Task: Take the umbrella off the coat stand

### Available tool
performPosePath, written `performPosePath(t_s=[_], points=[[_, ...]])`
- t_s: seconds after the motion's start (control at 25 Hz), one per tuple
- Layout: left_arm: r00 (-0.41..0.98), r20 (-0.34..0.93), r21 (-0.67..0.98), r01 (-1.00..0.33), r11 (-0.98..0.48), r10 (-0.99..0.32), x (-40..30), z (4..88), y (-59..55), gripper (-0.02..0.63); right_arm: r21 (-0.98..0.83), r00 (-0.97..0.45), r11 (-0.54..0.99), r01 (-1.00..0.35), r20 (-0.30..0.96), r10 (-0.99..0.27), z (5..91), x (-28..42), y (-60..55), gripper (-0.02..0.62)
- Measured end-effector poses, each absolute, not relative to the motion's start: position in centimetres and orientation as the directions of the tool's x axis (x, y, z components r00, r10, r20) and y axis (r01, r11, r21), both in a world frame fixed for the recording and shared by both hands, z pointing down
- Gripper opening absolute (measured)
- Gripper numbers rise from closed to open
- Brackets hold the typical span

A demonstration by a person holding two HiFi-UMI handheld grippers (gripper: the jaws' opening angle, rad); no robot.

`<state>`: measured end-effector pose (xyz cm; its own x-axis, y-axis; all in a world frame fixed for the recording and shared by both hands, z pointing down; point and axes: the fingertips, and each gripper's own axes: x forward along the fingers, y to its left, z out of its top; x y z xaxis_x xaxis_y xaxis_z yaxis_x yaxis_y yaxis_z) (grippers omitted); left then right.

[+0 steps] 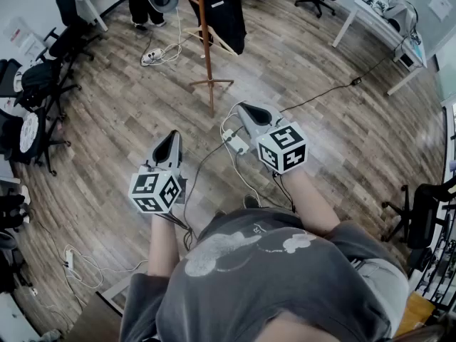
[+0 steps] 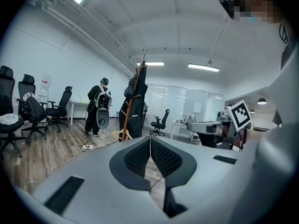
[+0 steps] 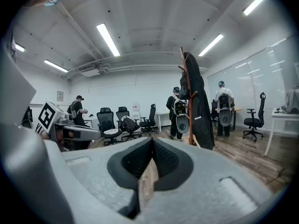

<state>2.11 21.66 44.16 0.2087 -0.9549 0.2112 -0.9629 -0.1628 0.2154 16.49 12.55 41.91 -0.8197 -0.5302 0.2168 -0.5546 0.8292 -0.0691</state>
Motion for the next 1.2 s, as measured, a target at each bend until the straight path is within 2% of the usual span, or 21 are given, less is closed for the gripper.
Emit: performPosePath(t_s=[0.44,0.68,0.92,1.2], points=[[0.201,0.217,0.221,-0.963,-0.152,-0.955,0.3,44.5,22.8,0.011,-0.064,-0.823,0.838,-0.543,0.238,-0.515,42.7,14.3,13.8,-0.003],[0.199,0.242,0.244,-0.96,-0.139,-0.95,-1.4,46.3,24.6,0.011,-0.138,-0.868,0.865,-0.482,0.207,-0.451,43.3,12.0,15.6,-0.002],[0.185,0.248,0.225,-0.966,-0.13,-0.951,-5.1,46.7,26.2,0.011,-0.075,-0.841,0.854,-0.515,0.236,-0.487,44.4,9.5,16.0,-0.002],[0.189,0.256,0.236,-0.963,-0.128,-0.948,-7.5,47.1,25.9,0.011,-0.086,-0.828,0.84,-0.535,0.248,-0.503,44.8,7.9,15.4,-0.002]])
